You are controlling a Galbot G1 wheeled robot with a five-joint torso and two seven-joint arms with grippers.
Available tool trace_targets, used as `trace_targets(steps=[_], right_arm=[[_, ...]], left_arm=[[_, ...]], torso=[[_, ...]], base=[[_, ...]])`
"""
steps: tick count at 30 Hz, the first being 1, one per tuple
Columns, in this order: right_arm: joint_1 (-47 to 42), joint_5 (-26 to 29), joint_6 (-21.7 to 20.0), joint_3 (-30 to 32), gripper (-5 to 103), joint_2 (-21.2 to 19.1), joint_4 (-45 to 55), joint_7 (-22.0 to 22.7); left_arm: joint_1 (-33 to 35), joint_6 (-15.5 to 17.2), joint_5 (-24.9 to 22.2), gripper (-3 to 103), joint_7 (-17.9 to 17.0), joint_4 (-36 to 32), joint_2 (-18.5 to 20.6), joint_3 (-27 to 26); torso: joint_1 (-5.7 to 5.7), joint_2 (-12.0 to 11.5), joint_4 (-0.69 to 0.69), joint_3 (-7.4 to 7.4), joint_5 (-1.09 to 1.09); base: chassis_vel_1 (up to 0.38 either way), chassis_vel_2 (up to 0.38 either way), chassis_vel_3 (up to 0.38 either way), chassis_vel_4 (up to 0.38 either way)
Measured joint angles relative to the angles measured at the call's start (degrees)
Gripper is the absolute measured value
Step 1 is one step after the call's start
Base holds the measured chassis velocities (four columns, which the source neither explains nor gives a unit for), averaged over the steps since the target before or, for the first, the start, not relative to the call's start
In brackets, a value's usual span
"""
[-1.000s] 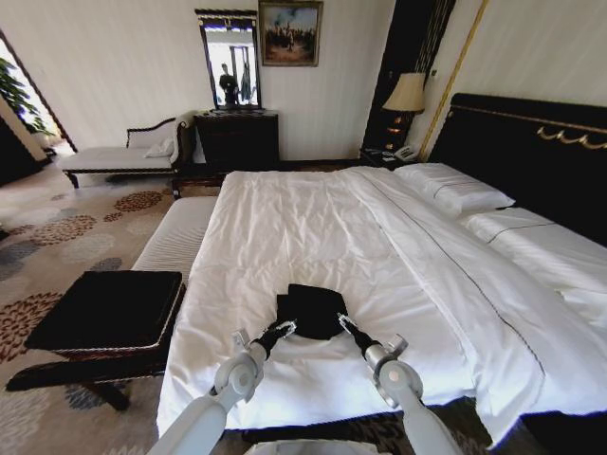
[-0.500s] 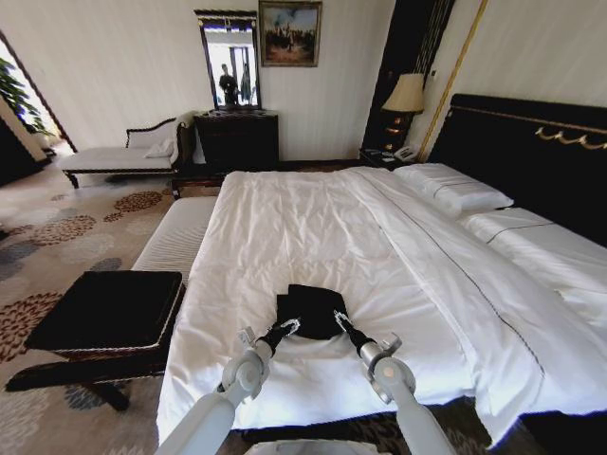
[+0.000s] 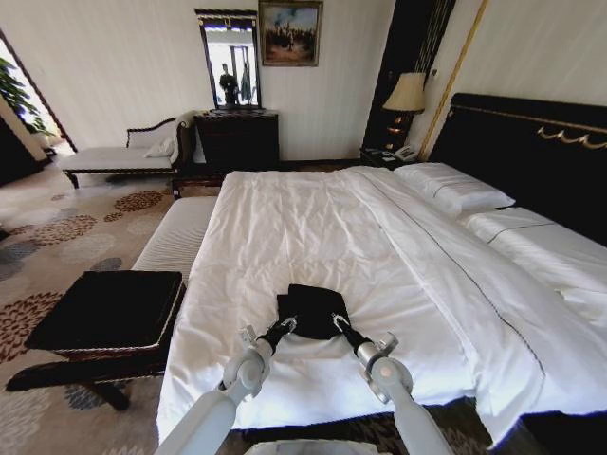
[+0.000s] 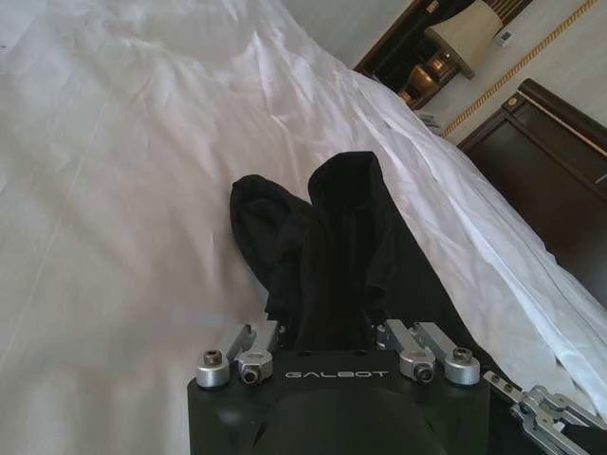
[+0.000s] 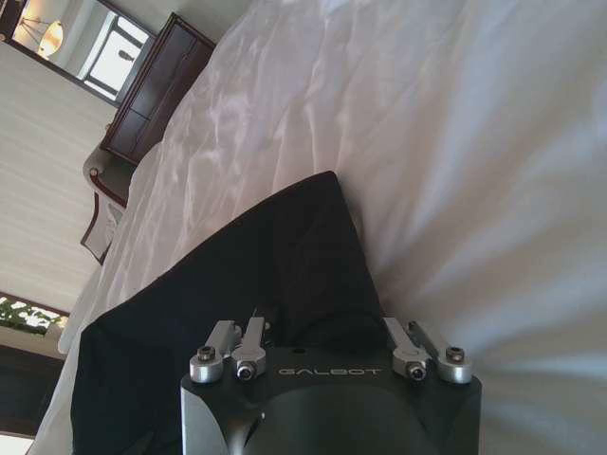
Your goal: Fold the clothes on the bed and place them into the basket.
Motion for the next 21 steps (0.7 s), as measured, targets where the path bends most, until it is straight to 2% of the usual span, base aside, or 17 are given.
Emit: trace_targets(steps=[2,3,6,7,10,17,19,21], right_arm=[[-0.24,-1.79,0.09,-0.27,34,0.02,0.24,-0.54],[-0.24,-1.79,0.09,-0.27,34,0.02,0.24,-0.54],[-0.72,-4.67,0.27,-0.62,18,0.14,0.91,-1.25],[-0.72,-4.67,0.27,-0.62,18,0.14,0.91,-1.25],[-1.03,-8.17,0.92,-1.0,8,-0.03,1.26,-2.43],[-1.64,-12.07,1.96,-1.01,8,-0.67,3.42,-2.61],[-2.22,-16.91,3.78,-1.19,8,-1.19,4.7,-2.88],[-3.05,-25.38,5.91,-1.57,8,-1.76,6.57,-3.55]], left_arm=[[0.3,-0.42,0.63,29,0.03,0.41,-0.44,-0.23],[0.3,-0.42,0.63,29,0.03,0.41,-0.44,-0.23],[0.59,-0.76,1.04,14,0.1,0.35,-0.54,-0.31],[0.59,-0.76,1.04,14,0.1,0.35,-0.54,-0.31],[0.41,-0.85,0.56,8,0.1,-0.24,-0.38,-0.28],[0.59,-1.41,1.32,8,0.05,-2.49,-0.27,-0.29],[1.47,-1.79,2.72,8,0.11,-4.38,-0.28,-0.87],[3.24,-2.95,9.04,8,0.33,-6.89,-0.01,-1.92]], torso=[[0.0,0.0,-0.01,0.0,-0.01],[0.0,0.0,-0.01,0.0,-0.01],[0.0,0.0,-0.01,0.0,-0.01],[0.0,0.0,-0.01,0.0,-0.01],[0.0,0.0,-0.01,0.0,-0.01],[0.0,0.0,-0.01,0.0,0.0],[0.0,0.0,-0.02,0.0,-0.02],[0.0,0.0,-0.01,0.0,-0.02]], base=[[0.0,0.0,0.0,0.0],[0.0,0.0,0.0,0.0],[0.0,0.0,0.0,0.0],[0.0,0.0,0.0,0.0],[0.0,0.0,0.0,0.0],[0.0,0.0,0.0,0.0],[0.0,0.0,0.0,0.0],[0.0,0.0,0.0,0.0]])
